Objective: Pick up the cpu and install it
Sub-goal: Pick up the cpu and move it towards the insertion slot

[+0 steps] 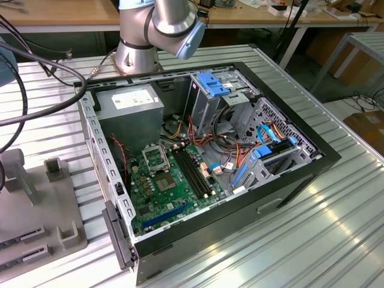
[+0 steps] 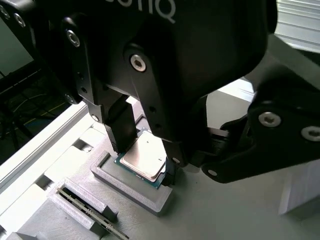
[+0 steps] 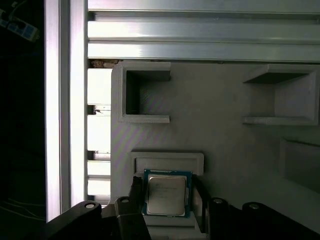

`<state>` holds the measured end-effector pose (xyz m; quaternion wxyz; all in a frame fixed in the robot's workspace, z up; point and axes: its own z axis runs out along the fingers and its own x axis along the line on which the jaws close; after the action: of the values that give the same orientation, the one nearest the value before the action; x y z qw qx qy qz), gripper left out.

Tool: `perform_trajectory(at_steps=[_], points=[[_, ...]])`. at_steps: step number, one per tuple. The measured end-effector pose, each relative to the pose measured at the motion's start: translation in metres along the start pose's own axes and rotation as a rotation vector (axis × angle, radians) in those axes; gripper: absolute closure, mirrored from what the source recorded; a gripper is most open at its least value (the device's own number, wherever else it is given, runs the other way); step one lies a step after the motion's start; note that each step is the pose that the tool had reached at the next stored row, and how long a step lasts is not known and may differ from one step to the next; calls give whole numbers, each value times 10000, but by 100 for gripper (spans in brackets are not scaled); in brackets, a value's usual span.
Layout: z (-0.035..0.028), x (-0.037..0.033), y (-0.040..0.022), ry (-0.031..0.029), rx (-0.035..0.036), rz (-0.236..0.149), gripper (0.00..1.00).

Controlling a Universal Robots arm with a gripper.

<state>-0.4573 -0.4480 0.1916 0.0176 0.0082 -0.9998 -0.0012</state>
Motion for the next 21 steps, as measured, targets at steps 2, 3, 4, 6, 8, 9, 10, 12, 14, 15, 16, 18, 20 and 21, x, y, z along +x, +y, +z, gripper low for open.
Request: perform_trajectory(at_steps=[2, 3, 4, 6, 8, 9, 10, 12, 14, 15, 16, 18, 20, 21], points=[[0, -1, 0, -1, -1, -1, 52], [0, -2, 0, -1, 0, -1, 52], [0, -2, 0, -1, -1, -1, 52], [0, -2, 0, 0, 0, -1, 52], [0, -2, 0, -2, -1, -1, 52], [0, -2, 0, -2, -1, -1, 52], [0, -2, 0, -2, -1, -1, 52], [0, -2, 0, -2, -1, -1, 52], [-1, -2, 0, -1, 0, -1, 50], [-1, -2, 0, -1, 0, -1, 44], [-1, -2, 0, -2, -1, -1, 44], [-2, -2, 0, -1, -1, -1, 44], [-11, -2, 0, 1, 1, -1, 44], [-11, -2, 0, -1, -1, -1, 44]])
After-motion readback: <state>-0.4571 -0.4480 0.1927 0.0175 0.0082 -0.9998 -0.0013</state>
